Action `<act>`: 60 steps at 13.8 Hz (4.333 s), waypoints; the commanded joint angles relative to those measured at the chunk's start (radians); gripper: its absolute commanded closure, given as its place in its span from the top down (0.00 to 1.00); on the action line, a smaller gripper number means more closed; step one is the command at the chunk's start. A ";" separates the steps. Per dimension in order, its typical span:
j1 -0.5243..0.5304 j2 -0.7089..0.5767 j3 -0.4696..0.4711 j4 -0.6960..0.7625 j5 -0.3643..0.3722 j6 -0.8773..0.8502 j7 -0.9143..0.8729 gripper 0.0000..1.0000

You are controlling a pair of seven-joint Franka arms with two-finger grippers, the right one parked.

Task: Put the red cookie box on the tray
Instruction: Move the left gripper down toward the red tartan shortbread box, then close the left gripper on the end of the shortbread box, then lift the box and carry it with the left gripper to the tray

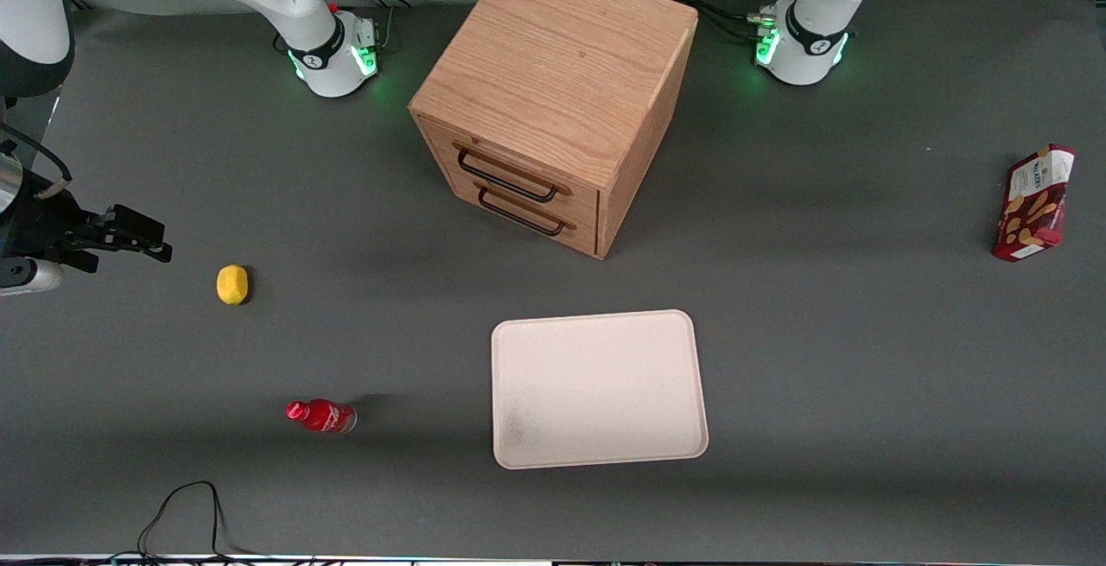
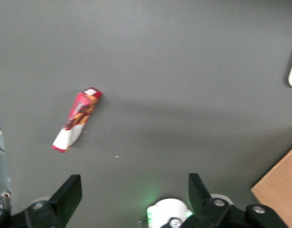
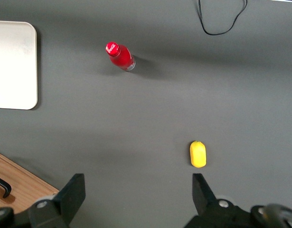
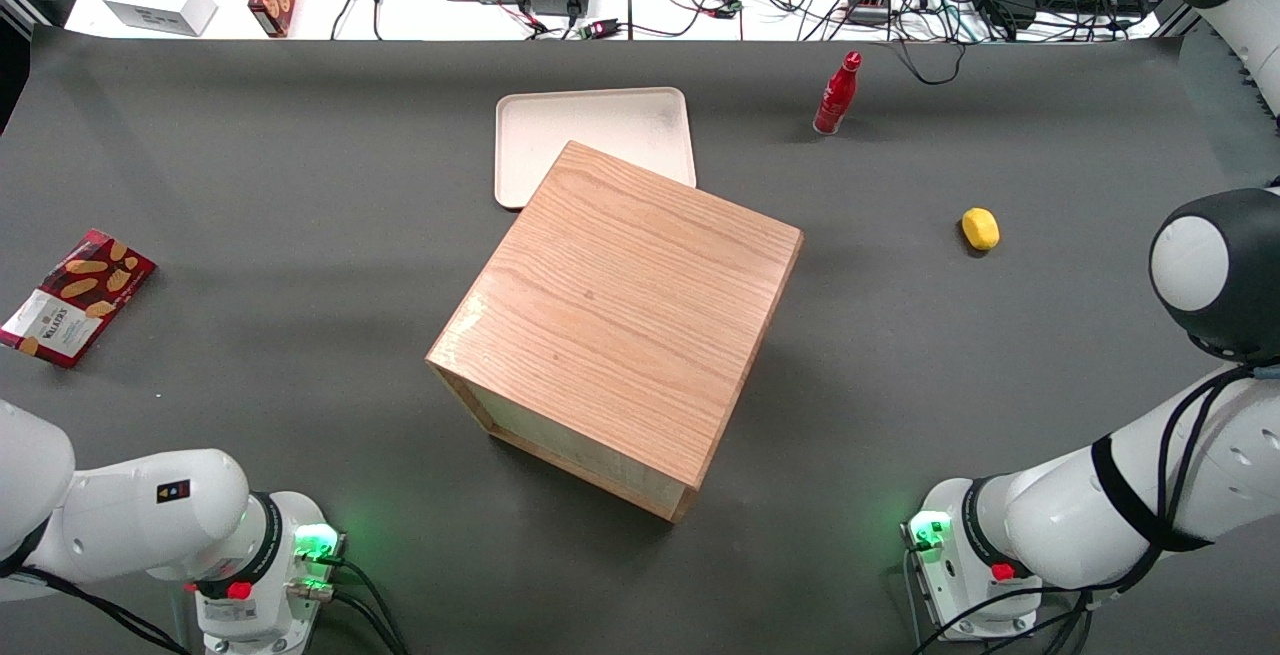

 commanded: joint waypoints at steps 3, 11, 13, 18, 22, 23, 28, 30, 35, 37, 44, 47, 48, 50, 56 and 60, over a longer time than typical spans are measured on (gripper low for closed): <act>0.175 0.052 -0.010 0.077 0.037 0.001 0.288 1.00; 0.292 0.111 -0.009 -0.088 0.071 0.196 0.522 1.00; 0.310 0.109 -0.009 -0.172 0.073 0.268 0.528 1.00; 0.355 0.089 -0.009 -0.435 0.073 0.479 0.574 1.00; 0.381 0.023 -0.009 -0.712 0.080 0.706 0.594 1.00; 0.384 0.025 -0.009 -0.766 0.080 0.764 0.602 1.00; 0.418 0.037 -0.007 -0.978 0.080 1.068 0.698 0.99; 0.422 0.054 -0.007 -0.998 0.080 1.113 0.721 0.99; 0.432 0.111 -0.009 -0.995 0.080 1.175 0.746 0.97; 0.432 0.117 -0.009 -0.992 0.080 1.175 0.748 0.85; 0.430 0.123 -0.009 -0.984 0.080 1.173 0.752 0.00; 0.425 0.118 -0.010 -0.954 0.080 1.129 0.751 0.00; 0.424 0.112 -0.012 -0.926 0.080 1.080 0.742 0.00; 0.409 0.089 -0.018 -0.828 0.073 0.921 0.725 0.00; 0.246 0.014 -0.018 -0.410 0.079 0.361 0.504 0.00; 0.142 0.019 -0.019 -0.106 0.079 0.078 0.395 0.00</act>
